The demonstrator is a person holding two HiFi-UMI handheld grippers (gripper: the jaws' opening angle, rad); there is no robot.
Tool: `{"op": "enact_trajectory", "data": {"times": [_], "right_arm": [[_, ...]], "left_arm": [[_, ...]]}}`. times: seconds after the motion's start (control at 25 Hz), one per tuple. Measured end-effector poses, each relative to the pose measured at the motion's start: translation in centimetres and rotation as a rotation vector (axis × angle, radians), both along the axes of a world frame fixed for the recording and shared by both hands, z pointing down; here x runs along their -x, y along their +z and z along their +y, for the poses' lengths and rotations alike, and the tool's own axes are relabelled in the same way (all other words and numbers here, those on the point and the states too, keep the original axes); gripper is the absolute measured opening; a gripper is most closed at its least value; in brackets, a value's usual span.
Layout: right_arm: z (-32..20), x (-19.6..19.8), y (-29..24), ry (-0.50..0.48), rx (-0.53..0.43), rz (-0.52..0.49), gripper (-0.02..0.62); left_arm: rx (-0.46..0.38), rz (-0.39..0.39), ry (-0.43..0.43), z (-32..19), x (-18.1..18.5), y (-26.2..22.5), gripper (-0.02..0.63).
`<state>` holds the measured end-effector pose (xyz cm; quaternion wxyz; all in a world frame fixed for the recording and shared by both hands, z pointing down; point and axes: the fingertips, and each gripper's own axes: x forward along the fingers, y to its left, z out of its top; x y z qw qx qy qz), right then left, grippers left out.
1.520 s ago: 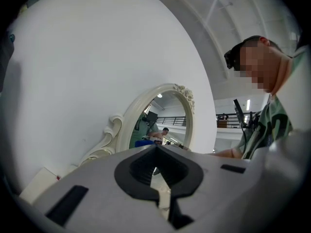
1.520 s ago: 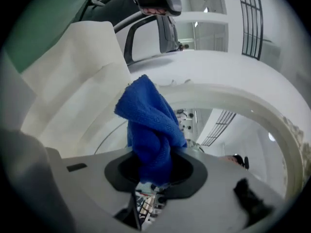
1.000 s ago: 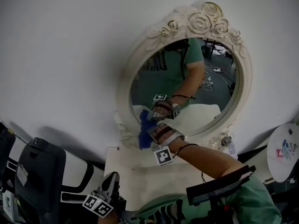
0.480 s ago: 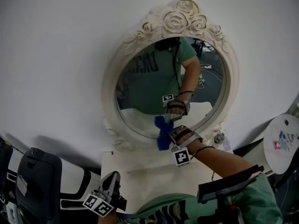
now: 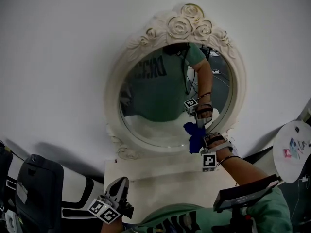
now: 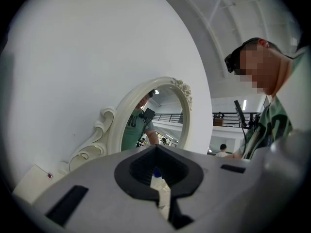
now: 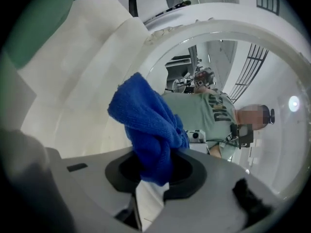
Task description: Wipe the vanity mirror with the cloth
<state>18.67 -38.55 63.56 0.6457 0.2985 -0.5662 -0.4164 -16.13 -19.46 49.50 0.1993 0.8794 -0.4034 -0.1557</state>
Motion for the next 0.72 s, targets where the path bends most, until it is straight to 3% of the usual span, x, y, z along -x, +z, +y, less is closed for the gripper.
{"op": "enact_trajectory", "data": {"times": [0.28,0.36,0.72], "right_arm": [[0.3,0.2,0.2,0.037,0.047,0.013,0.094],[0.7,1.8,-0.2,-0.003,0.047,-0.006,0.095],[2.3,19.6,-4.1,-0.386,-0.064,-0.121,0.095]], "left_arm": [[-0.001,0.003,-0.013,0.5,0.3,-0.1,0.006],[0.003,0.006,-0.023,0.7,0.7,0.1,0.006],[-0.007,0.019,-0.059,1.4,1.9,0.1,0.006]]}}
